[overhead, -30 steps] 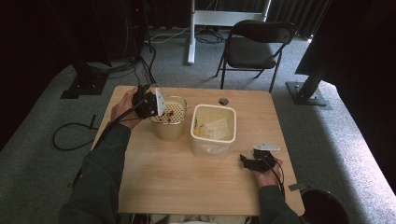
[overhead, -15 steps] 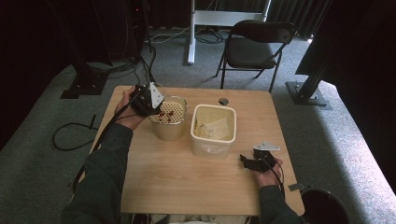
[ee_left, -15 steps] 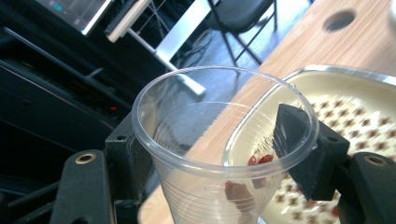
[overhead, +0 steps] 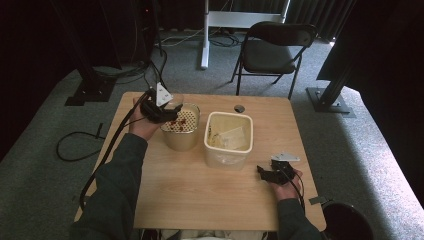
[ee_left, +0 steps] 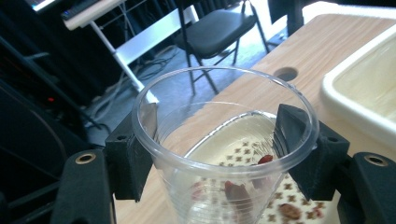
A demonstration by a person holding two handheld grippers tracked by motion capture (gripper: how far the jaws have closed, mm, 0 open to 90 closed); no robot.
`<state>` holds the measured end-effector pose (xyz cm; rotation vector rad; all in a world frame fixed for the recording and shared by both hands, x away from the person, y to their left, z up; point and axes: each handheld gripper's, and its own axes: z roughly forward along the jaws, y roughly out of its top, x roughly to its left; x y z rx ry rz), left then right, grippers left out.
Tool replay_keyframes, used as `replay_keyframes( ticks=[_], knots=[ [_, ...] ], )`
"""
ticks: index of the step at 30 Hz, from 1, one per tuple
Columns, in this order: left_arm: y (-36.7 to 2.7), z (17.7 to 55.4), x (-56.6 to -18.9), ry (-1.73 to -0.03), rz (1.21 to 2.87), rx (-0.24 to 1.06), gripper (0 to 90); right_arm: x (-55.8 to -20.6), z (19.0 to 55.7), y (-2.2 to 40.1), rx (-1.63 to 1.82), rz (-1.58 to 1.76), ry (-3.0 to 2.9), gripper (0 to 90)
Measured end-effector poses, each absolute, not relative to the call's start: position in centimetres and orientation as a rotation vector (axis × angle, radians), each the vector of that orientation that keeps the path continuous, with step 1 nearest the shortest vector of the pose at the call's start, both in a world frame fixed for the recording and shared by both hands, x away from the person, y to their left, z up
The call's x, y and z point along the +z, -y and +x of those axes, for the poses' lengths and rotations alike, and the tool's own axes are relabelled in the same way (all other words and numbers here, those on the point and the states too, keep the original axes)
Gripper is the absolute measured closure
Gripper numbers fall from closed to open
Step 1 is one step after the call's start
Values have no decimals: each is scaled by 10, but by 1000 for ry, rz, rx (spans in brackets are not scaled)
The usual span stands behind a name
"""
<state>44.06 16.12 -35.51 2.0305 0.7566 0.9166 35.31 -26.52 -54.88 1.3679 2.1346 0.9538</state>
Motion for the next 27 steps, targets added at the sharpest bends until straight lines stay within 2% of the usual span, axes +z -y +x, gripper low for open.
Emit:
replay_keyframes(
  ticks=[6,15,27],
  knots=[
    [-168,446,-351,-824,1965,763,324,-549,353,265,954,1366,-2135,283],
    [-178,451,-348,-867,1897,618,324,-549,353,265,954,1369,-2135,283],
    [-171,448,-348,-839,1889,585,325,-549,353,265,953,1370,-2134,284]
  ],
)
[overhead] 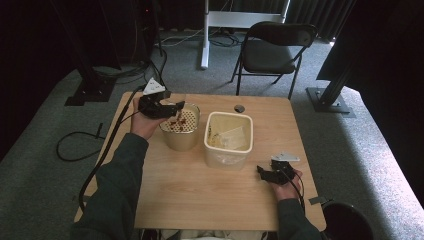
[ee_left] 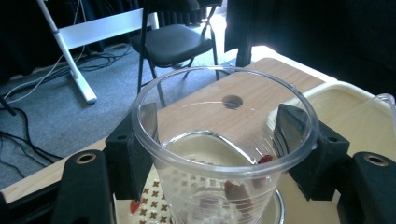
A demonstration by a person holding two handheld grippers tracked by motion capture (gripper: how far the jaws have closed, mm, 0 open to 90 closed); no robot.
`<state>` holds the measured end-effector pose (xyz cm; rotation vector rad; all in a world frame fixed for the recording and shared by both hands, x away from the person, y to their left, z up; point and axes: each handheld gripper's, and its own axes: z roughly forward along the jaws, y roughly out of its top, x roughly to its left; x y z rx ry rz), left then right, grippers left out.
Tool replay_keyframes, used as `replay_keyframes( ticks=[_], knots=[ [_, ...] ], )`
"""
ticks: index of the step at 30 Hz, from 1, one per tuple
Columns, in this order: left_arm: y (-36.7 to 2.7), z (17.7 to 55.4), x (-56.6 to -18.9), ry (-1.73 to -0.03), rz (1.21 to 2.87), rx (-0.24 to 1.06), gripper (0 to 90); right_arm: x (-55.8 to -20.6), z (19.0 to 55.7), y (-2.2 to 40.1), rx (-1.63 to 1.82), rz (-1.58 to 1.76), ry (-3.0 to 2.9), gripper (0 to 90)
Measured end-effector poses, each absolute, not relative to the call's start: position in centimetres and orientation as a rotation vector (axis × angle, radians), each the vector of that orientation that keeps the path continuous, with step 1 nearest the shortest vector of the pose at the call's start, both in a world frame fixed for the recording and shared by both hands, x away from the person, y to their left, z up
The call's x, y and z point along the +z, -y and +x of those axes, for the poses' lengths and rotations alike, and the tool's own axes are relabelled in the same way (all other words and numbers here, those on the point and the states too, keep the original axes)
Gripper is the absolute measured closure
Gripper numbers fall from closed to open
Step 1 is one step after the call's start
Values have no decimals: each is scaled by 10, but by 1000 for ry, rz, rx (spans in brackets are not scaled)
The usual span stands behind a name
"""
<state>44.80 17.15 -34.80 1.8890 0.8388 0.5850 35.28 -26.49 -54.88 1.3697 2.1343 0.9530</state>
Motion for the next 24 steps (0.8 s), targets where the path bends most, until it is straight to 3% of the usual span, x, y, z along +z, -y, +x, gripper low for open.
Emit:
replay_keyframes(
  ticks=[24],
  knots=[
    [-150,440,-346,-770,1886,570,324,-549,353,265,954,1370,-2134,284]
  ],
)
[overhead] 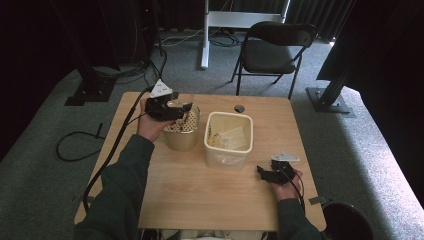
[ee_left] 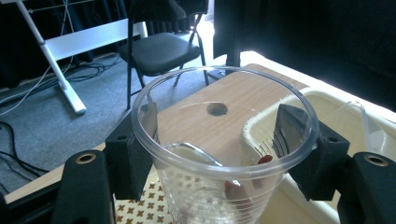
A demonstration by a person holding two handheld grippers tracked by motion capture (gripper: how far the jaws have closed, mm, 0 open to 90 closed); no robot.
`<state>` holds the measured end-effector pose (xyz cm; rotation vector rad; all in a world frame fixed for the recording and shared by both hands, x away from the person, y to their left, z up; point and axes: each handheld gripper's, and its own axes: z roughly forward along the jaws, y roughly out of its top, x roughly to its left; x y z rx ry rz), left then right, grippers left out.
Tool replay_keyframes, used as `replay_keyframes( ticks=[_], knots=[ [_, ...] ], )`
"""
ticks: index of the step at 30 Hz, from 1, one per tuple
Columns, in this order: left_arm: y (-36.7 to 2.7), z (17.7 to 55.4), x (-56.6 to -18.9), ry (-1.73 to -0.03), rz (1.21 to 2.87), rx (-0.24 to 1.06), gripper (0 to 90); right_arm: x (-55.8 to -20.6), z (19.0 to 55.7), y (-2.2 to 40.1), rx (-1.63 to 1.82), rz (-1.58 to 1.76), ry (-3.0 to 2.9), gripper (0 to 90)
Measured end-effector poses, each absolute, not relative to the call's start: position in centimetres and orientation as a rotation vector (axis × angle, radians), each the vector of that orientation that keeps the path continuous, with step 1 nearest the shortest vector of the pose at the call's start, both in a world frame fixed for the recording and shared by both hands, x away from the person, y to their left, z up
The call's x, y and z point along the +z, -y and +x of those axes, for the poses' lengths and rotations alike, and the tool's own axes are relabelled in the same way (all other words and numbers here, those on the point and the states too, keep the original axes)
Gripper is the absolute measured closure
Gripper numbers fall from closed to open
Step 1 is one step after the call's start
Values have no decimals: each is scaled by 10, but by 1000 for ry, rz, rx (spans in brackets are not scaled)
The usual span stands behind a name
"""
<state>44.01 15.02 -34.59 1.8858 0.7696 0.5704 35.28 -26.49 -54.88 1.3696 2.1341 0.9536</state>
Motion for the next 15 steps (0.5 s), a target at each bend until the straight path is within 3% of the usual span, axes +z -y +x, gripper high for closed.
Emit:
replay_keyframes(
  ticks=[15],
  knots=[
    [-126,436,-340,-714,1880,535,324,-549,353,265,954,1369,-2133,283]
  ],
)
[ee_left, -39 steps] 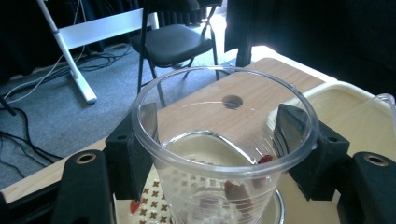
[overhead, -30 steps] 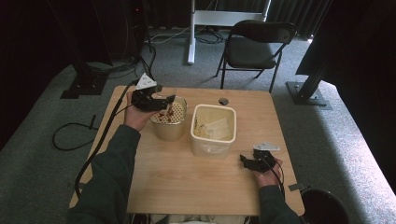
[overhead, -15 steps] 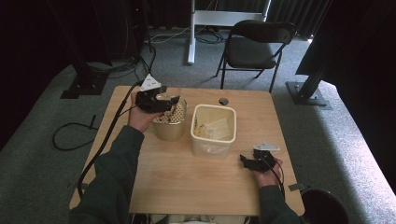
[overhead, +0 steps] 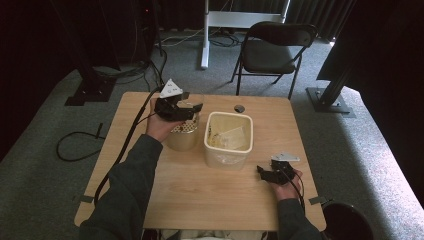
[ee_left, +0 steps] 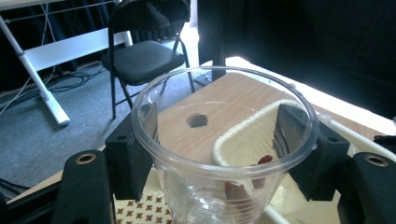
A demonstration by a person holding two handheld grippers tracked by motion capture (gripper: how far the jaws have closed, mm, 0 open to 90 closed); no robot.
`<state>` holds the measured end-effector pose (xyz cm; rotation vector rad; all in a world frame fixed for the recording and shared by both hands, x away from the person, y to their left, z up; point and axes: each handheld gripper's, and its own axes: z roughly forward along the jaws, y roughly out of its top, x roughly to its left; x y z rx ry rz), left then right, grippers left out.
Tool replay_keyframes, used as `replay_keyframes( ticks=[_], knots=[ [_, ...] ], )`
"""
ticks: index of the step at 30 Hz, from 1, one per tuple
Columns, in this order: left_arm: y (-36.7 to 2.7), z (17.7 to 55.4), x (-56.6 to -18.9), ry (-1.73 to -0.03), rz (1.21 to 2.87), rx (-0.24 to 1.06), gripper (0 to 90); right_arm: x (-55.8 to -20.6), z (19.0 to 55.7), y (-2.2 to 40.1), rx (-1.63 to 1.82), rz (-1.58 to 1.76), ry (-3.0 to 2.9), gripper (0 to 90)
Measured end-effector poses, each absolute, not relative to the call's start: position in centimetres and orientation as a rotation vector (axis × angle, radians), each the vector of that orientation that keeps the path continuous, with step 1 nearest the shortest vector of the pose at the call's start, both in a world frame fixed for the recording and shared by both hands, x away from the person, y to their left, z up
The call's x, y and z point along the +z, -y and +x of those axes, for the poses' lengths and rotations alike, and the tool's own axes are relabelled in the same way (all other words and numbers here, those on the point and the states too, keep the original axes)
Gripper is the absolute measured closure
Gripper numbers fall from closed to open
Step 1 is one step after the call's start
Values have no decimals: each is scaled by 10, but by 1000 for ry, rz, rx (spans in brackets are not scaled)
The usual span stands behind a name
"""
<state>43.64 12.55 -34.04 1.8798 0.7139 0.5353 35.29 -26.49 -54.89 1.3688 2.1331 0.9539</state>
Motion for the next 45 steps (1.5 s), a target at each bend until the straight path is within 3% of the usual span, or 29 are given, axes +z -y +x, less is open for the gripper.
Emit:
replay_keyframes(
  ticks=[45],
  knots=[
    [-86,442,-348,-695,1847,469,325,-549,353,265,955,1369,-2134,283]
  ],
)
